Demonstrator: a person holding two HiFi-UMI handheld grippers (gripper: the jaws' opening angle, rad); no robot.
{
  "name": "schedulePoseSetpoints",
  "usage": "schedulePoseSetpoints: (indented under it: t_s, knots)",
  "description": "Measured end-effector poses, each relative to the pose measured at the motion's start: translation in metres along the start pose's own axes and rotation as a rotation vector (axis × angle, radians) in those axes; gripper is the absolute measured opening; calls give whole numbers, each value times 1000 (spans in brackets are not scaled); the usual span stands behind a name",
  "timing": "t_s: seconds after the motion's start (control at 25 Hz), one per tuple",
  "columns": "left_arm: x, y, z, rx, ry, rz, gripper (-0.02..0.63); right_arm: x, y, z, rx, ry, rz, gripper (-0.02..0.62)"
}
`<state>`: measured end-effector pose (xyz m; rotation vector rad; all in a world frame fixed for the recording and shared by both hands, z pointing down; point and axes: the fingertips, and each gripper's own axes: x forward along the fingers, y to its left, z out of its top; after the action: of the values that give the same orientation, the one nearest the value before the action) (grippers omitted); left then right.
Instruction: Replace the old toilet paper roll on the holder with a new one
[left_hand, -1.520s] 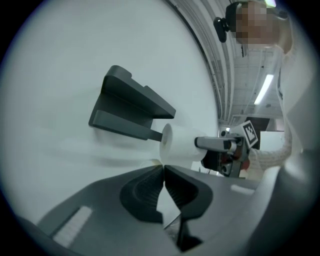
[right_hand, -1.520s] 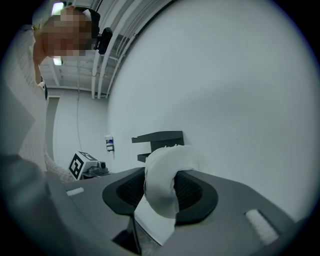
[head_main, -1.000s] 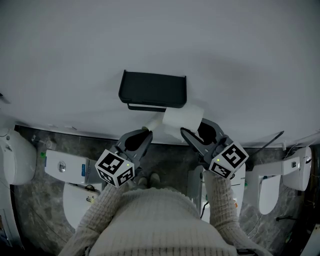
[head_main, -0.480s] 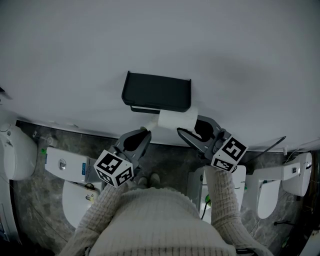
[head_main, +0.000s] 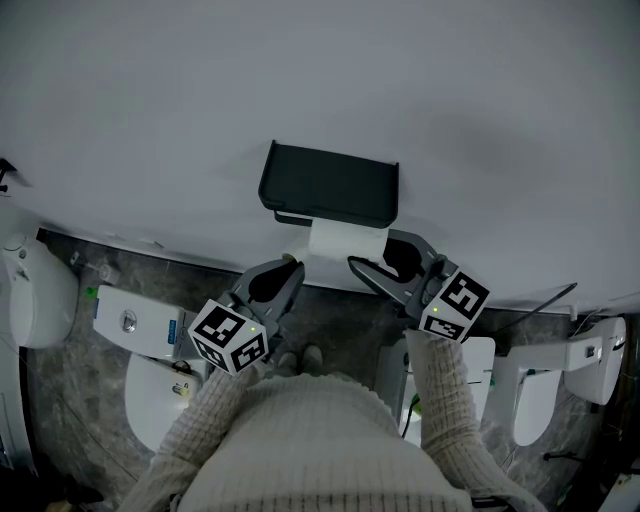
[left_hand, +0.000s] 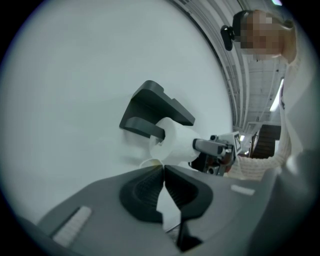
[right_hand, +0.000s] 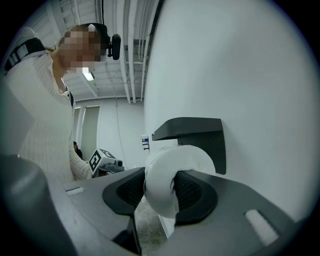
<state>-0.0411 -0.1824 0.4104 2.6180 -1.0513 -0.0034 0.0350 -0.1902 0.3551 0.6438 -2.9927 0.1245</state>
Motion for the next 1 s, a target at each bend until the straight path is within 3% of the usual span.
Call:
schedulePoseSetpoints:
  t_s: [0.64, 1.0]
  knots:
    - [-16, 4, 1, -16, -16, 22, 12, 12, 5, 2, 4, -35, 40, 161]
    - [-18, 3, -1, -19, -15, 16, 12, 16, 4, -4, -56, -4, -40, 170]
